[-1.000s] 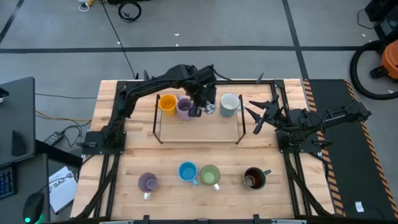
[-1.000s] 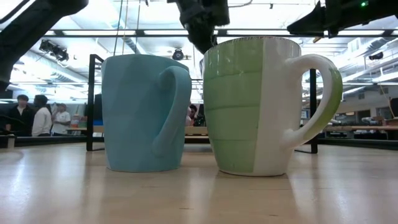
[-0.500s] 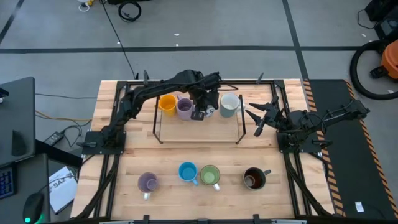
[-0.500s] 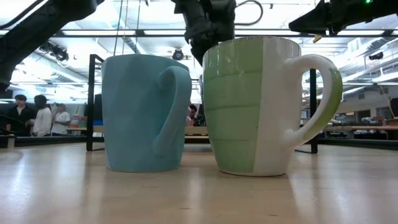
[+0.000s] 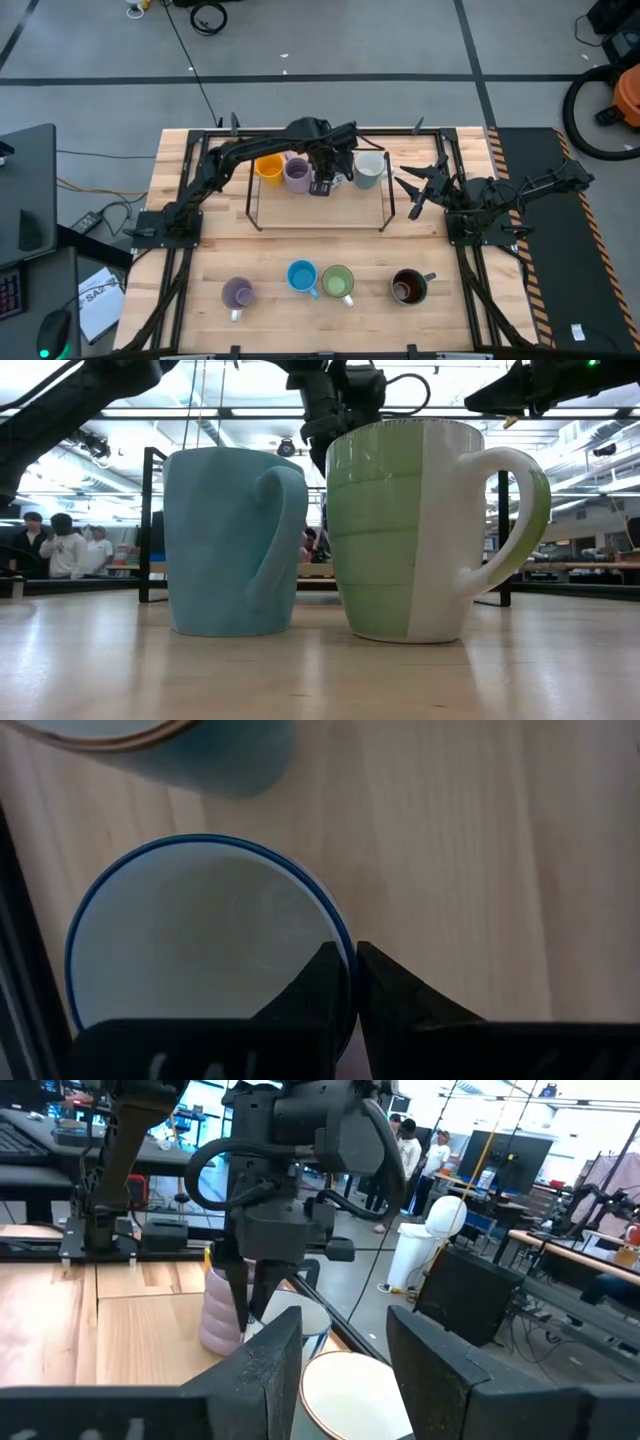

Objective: Place coffee mugs
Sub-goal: Put the blue white mug onto the shelf, then put the blue patterned mug on the shelf

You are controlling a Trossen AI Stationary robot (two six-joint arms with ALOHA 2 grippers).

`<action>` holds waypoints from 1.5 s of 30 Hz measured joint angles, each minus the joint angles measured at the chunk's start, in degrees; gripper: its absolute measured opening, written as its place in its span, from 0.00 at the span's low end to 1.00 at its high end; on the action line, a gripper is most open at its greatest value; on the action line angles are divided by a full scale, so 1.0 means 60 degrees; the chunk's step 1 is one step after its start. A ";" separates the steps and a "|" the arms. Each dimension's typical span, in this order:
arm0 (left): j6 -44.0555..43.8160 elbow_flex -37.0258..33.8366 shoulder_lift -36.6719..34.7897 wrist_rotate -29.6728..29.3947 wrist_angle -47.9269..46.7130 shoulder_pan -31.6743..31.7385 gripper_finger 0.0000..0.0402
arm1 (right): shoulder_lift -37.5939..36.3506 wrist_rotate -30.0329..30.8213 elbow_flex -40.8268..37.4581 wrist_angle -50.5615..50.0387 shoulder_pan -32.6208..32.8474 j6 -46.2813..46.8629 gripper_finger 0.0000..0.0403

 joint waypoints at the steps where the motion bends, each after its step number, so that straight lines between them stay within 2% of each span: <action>1: -0.0016 0.0000 0.0000 -0.0001 -0.0001 -0.0006 0.07 | 0.0000 0.0000 0.0000 0.0004 0.0000 0.0006 0.38; 28: -0.0213 0.0015 0.0277 -0.0123 -0.0081 -0.0219 0.08 | -0.0003 -0.0255 0.0000 0.0000 -0.0004 0.0074 0.38; 45: -0.0323 0.0000 0.0321 -0.0087 -0.0039 -0.0233 0.35 | -0.0004 -0.0255 0.0000 -0.0002 -0.0004 0.0077 0.38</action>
